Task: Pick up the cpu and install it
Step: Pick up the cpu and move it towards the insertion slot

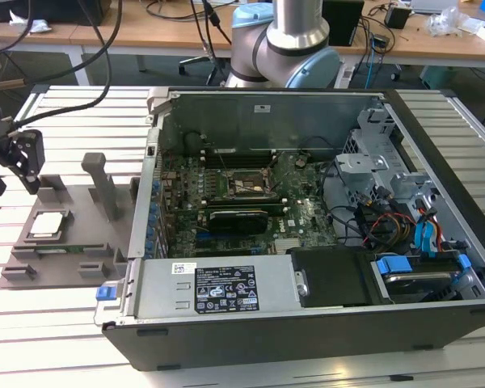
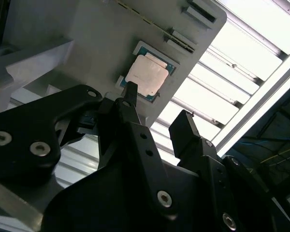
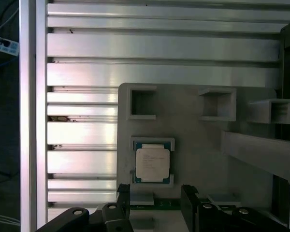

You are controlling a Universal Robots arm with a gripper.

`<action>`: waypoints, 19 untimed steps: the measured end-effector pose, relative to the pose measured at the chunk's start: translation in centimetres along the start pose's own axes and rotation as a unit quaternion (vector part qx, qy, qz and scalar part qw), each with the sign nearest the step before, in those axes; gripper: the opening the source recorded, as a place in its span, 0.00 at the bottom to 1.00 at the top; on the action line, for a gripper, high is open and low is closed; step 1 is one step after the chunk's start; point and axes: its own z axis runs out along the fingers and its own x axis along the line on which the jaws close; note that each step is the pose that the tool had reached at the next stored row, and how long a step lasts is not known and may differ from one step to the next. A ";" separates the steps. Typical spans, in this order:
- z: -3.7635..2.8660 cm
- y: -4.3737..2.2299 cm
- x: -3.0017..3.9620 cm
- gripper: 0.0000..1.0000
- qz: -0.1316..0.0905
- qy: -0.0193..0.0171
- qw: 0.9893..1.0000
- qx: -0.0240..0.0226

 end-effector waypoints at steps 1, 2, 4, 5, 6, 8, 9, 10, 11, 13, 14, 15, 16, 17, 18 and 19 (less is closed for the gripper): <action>0.07 0.00 0.00 0.54 0.000 0.000 1.000 0.000; 0.17 0.00 0.01 0.54 0.000 0.000 1.000 0.000; 0.28 0.01 0.01 0.54 0.000 0.000 1.000 0.000; 0.82 0.02 0.03 0.54 0.000 0.000 1.000 0.000; 1.36 0.04 0.04 0.54 0.000 0.000 1.000 0.000; 1.74 0.04 0.05 0.54 0.000 0.000 1.000 0.000; 1.80 0.05 0.05 0.54 0.000 0.000 1.000 0.000; 1.85 0.05 0.06 0.54 0.000 0.000 1.000 0.000; 1.91 0.05 0.06 0.54 0.000 0.000 1.000 0.000; 2.01 0.05 0.06 0.54 0.000 0.000 1.000 0.000; 2.07 0.05 0.06 0.54 0.000 0.000 1.000 0.000; 2.15 0.05 0.07 0.54 0.000 0.000 1.000 0.000; 2.21 0.06 0.07 0.54 0.000 0.000 1.000 0.000; 2.26 0.06 0.07 0.54 0.000 0.000 1.000 0.000; 2.34 0.06 0.07 0.54 0.000 0.000 1.000 0.000; 2.39 0.06 0.07 0.54 0.000 0.000 1.000 0.000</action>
